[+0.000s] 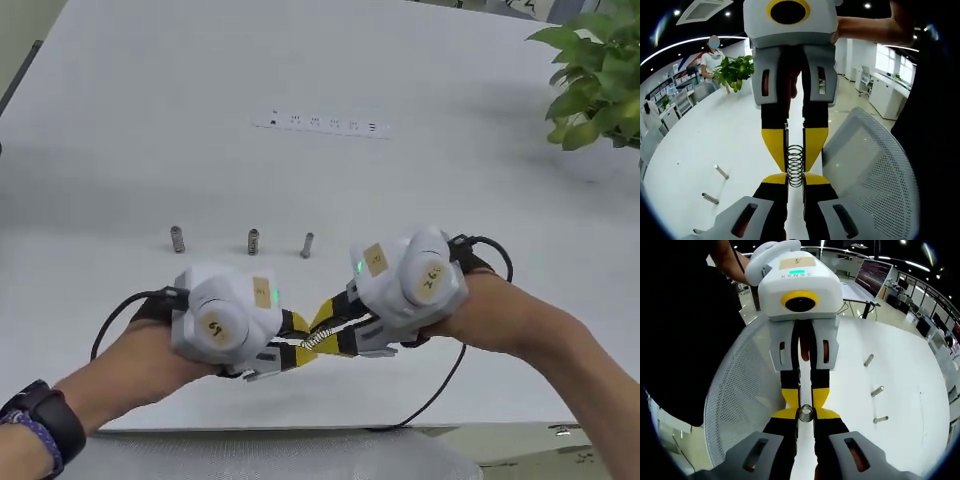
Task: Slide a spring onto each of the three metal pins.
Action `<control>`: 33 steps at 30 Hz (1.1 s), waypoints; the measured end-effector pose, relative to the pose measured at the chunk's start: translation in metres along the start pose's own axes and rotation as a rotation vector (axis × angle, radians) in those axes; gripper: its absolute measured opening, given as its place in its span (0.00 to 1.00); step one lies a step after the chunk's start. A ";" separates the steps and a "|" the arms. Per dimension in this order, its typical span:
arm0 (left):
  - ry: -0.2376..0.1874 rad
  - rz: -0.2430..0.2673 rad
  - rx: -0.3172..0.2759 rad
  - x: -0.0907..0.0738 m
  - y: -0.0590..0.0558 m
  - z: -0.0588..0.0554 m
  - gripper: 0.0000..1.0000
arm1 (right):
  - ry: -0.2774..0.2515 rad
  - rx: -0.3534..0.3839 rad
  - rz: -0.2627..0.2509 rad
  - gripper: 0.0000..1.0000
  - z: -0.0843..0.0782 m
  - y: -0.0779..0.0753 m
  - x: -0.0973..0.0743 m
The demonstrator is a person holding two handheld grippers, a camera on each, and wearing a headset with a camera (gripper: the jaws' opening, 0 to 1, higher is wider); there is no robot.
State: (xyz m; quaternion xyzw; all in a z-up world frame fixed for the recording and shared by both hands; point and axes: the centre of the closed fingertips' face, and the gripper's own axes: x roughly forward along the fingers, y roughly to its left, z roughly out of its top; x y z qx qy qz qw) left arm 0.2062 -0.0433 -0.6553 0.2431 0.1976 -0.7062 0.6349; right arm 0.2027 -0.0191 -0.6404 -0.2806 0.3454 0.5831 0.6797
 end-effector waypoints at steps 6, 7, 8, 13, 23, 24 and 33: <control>0.003 0.007 -0.020 -0.003 0.003 -0.003 0.10 | -0.002 0.016 -0.010 0.09 -0.004 -0.002 -0.002; 0.001 0.011 -0.028 -0.004 0.004 -0.003 0.12 | -0.003 0.020 -0.014 0.09 -0.005 -0.002 -0.002; -0.001 0.012 -0.039 -0.005 0.005 -0.004 0.12 | -0.005 0.025 -0.021 0.09 -0.007 -0.004 -0.003; -0.019 0.034 -0.073 -0.010 0.011 -0.004 0.14 | 0.002 0.050 -0.035 0.09 -0.015 -0.008 -0.002; -0.047 0.091 -0.148 -0.024 0.022 -0.010 0.17 | 0.013 0.092 -0.053 0.09 -0.028 -0.016 -0.001; -0.047 0.098 -0.151 -0.026 0.023 -0.010 0.17 | 0.012 0.096 -0.056 0.09 -0.028 -0.018 -0.001; -0.055 0.174 -0.205 -0.049 0.039 -0.022 0.21 | 0.028 0.118 -0.082 0.09 -0.040 -0.034 -0.008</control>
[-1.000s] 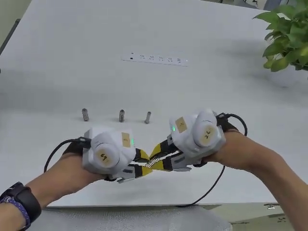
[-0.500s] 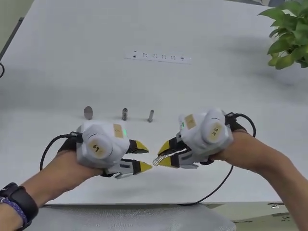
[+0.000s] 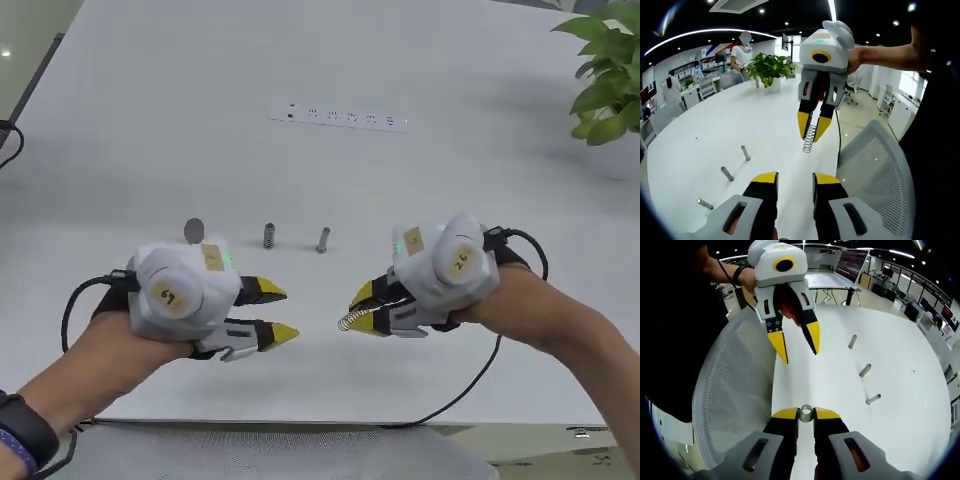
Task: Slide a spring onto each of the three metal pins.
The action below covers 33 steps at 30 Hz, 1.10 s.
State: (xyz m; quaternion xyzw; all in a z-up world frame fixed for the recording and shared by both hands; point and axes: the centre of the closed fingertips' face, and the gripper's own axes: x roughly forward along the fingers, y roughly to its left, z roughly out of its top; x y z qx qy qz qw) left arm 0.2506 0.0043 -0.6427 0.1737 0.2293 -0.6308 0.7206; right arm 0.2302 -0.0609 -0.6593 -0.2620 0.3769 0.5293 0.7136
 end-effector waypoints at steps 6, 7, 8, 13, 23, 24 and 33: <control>-0.011 0.061 -0.051 -0.015 0.015 -0.008 0.25 | 0.009 0.032 -0.024 0.09 -0.010 -0.014 -0.004; -0.010 0.069 -0.059 -0.018 0.017 -0.011 0.25 | 0.012 0.032 -0.028 0.09 -0.012 -0.016 -0.004; -0.008 0.077 -0.063 -0.020 0.019 -0.012 0.25 | 0.014 0.035 -0.029 0.09 -0.013 -0.017 -0.004; -0.001 0.117 -0.095 -0.030 0.027 -0.023 0.29 | 0.015 0.052 -0.043 0.09 -0.017 -0.027 -0.007; 0.008 0.208 -0.160 -0.052 0.045 -0.046 0.36 | 0.039 0.073 -0.053 0.09 -0.025 -0.048 -0.006; 0.009 0.214 -0.164 -0.054 0.046 -0.047 0.37 | 0.040 0.073 -0.053 0.09 -0.025 -0.049 -0.006; 0.018 0.275 -0.208 -0.073 0.054 -0.062 0.43 | 0.050 0.089 -0.074 0.09 -0.028 -0.069 -0.002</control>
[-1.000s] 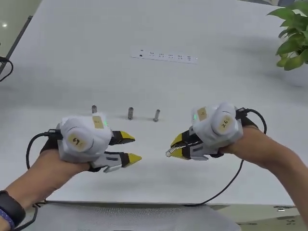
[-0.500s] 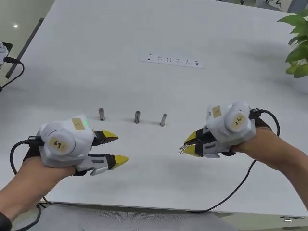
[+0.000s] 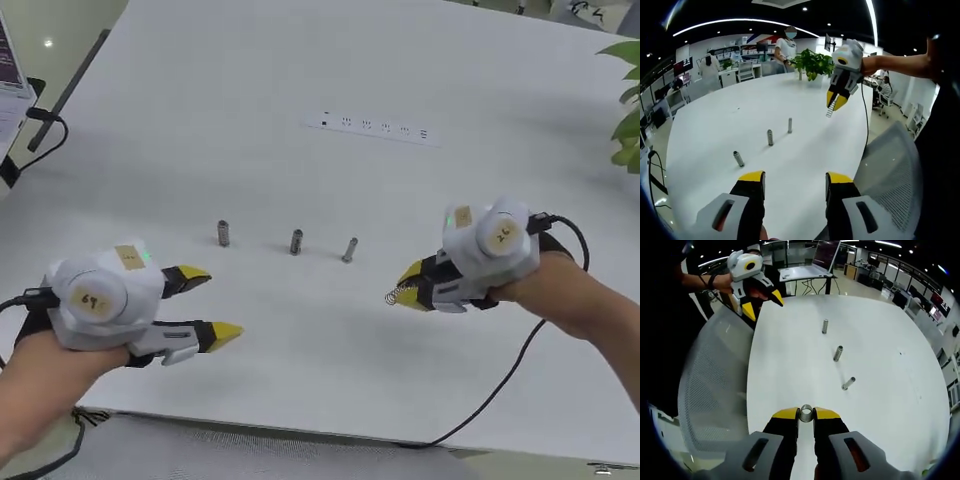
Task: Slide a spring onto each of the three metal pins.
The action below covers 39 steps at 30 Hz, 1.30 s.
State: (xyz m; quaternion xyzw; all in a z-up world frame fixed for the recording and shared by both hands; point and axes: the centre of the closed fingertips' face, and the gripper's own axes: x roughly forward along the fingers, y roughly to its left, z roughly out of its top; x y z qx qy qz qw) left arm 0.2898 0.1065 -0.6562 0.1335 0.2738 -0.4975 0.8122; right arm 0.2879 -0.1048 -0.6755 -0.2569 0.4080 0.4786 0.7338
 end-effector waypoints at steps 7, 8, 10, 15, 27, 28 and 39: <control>-0.006 0.052 -0.023 -0.013 0.012 -0.002 0.49 | 0.006 0.023 -0.025 0.09 0.000 -0.012 -0.001; -0.006 0.059 -0.026 -0.014 0.013 -0.002 0.50 | 0.009 0.025 -0.026 0.09 -0.001 -0.015 0.000; -0.005 0.068 -0.027 -0.016 0.016 -0.003 0.49 | 0.014 0.028 -0.032 0.09 -0.001 -0.018 0.000; -0.003 0.081 -0.038 -0.019 0.019 -0.006 0.52 | 0.020 0.041 -0.044 0.09 -0.001 -0.028 -0.001; 0.003 0.104 -0.041 -0.028 0.025 -0.008 0.54 | 0.030 0.037 -0.059 0.09 0.008 -0.053 0.001; 0.001 0.107 -0.042 -0.028 0.026 -0.008 0.55 | 0.030 0.036 -0.059 0.09 0.009 -0.055 0.001; 0.002 0.120 -0.055 -0.031 0.031 -0.009 0.56 | 0.038 0.032 -0.066 0.09 0.019 -0.077 0.009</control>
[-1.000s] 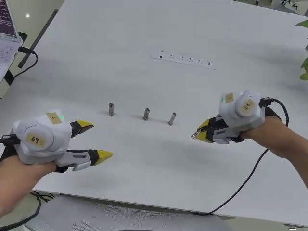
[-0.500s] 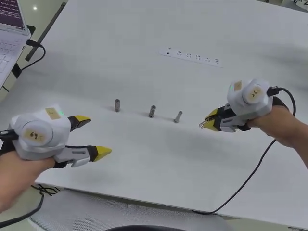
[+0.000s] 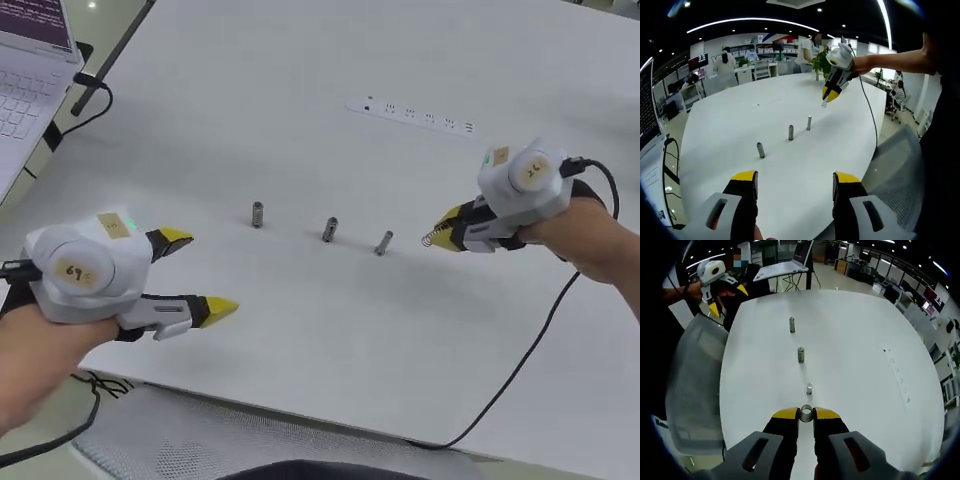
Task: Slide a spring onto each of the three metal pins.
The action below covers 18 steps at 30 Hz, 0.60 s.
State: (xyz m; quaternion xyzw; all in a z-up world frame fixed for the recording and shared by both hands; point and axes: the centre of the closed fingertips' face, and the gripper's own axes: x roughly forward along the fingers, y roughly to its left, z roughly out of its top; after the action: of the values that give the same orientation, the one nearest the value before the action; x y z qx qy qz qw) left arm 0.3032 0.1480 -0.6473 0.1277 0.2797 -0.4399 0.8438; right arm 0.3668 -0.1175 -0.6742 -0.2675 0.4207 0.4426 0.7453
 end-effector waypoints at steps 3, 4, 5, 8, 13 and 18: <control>0.005 0.000 0.003 0.000 0.000 -0.002 0.56 | 0.005 -0.005 0.002 0.09 0.002 -0.004 0.004; 0.010 0.001 0.009 -0.001 0.001 -0.003 0.56 | 0.006 -0.007 0.005 0.09 0.004 -0.005 0.006; 0.012 0.001 0.011 -0.001 0.001 -0.003 0.57 | 0.006 -0.008 0.006 0.09 0.004 -0.006 0.007; 0.009 0.004 0.011 -0.002 0.003 -0.001 0.57 | 0.007 -0.015 0.013 0.09 0.008 -0.008 0.011; 0.005 0.009 0.007 -0.003 0.006 0.002 0.57 | 0.008 -0.025 0.024 0.09 0.014 -0.011 0.018; 0.009 0.008 0.002 -0.002 0.006 0.001 0.57 | 0.008 -0.036 0.037 0.09 0.019 -0.012 0.025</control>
State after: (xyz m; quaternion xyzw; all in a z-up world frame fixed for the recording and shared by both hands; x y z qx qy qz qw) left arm 0.3073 0.1523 -0.6460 0.1315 0.2825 -0.4362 0.8442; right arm 0.3909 -0.0977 -0.6864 -0.2749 0.4206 0.4629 0.7302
